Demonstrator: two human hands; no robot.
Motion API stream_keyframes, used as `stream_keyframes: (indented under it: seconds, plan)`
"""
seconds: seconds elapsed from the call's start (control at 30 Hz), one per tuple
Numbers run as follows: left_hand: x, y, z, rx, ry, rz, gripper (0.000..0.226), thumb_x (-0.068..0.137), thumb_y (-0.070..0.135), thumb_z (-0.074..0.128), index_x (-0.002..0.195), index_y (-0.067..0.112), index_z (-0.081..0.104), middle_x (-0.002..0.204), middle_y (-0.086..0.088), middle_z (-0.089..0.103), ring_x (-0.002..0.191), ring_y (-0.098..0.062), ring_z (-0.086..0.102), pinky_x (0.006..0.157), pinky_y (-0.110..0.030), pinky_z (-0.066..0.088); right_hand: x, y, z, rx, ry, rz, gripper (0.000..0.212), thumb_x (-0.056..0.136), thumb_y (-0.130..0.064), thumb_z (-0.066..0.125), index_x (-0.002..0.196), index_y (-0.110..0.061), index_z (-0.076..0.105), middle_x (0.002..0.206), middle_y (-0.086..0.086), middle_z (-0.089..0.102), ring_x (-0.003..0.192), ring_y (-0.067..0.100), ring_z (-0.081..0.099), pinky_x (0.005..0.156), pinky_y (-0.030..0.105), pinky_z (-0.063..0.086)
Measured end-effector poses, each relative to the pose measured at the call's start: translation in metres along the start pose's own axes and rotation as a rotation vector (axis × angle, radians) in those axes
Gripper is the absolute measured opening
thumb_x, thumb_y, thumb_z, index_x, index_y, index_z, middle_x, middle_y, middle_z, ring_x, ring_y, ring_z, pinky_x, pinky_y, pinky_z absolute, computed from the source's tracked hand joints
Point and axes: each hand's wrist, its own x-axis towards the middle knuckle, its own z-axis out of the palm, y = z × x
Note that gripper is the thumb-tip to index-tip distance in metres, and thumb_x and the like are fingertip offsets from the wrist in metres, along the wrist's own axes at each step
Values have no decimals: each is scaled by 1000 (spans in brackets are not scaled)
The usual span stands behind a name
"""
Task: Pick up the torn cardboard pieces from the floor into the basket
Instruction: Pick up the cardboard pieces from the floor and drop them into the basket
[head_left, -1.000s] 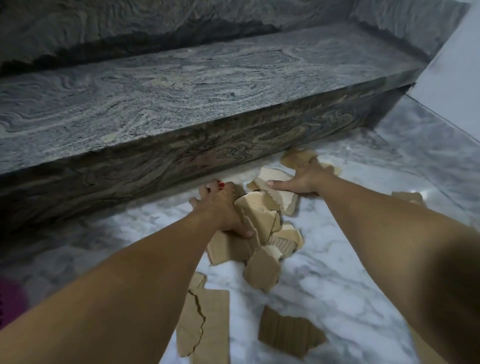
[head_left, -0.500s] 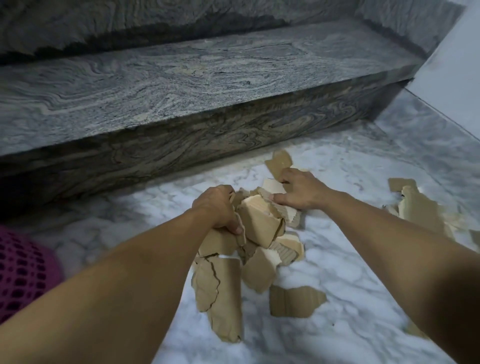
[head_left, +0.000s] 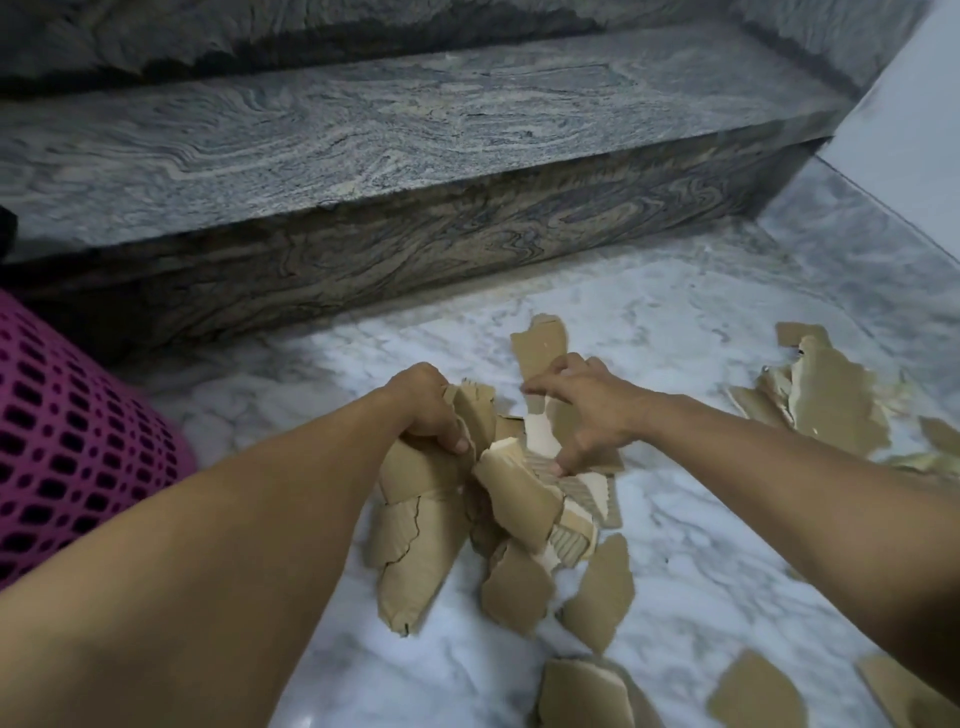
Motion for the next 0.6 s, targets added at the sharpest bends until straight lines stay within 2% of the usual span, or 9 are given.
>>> stream_keyframes:
  seconds: [0.07,0.13,0.17,0.23,0.3,0.33,0.4,0.47,0.6]
  plan:
    - [-2,-6,-4,-4,26,-3,36,58,23,91,73,7,62,86,-11,63,79,-25,61,61,-28,44,-1,-5,0,-15,9,4,86,47,-49,91,120,-38,47,133,-3,27,119,23,29,96,43,44]
    - [-6,-13,-10,-50,58,-26,38,59,26,91,67,12,56,83,-7,61,79,-23,58,61,-27,41,-2,-7,1,7,12,-4,79,46,-48,92,109,-34,47,131,-4,28,120,23,31,95,43,44]
    - [-6,-16,-13,-46,76,-39,37,59,29,90,69,14,58,87,-7,61,87,-24,59,66,-28,42,-2,-7,2,22,8,-6,82,46,-48,92,112,-34,46,133,-4,28,122,23,31,97,43,44]
    - [-12,-22,-19,42,86,-59,41,60,39,88,85,16,64,103,-4,61,107,-28,54,84,-32,42,-4,-6,0,87,-7,-1,101,45,-50,92,131,-38,39,141,-3,26,130,23,29,105,44,40]
    - [-21,-24,-21,90,47,-89,73,50,53,87,111,22,61,121,-4,56,119,-29,48,101,-38,40,-5,-5,-3,160,-7,17,118,46,-52,92,144,-39,28,149,-1,23,137,25,25,112,45,33]
    - [-25,-26,-19,109,21,-125,91,42,62,85,120,27,54,129,-5,50,123,-31,45,104,-43,39,-4,-4,-5,150,-15,23,122,47,-51,92,147,-40,23,152,0,21,139,27,23,113,46,31]
    - [-35,-29,-11,132,-10,-192,107,42,68,82,132,33,37,141,-11,32,131,-37,33,106,-49,38,-5,-3,-6,32,-90,36,124,54,-45,91,150,-43,13,157,0,11,142,30,16,114,48,29]
    - [-44,-29,6,154,21,-218,107,51,63,82,138,35,26,143,-13,22,134,-38,24,108,-49,35,-9,-6,-3,-95,-166,37,122,59,-38,91,150,-48,10,159,-1,2,143,31,10,113,49,31]
    - [-57,-22,34,188,135,-202,109,49,57,86,137,29,30,139,-10,22,132,-32,21,105,-48,38,-16,-22,5,-176,-125,-23,101,55,-35,92,137,-38,33,154,-2,12,136,26,19,101,43,42]
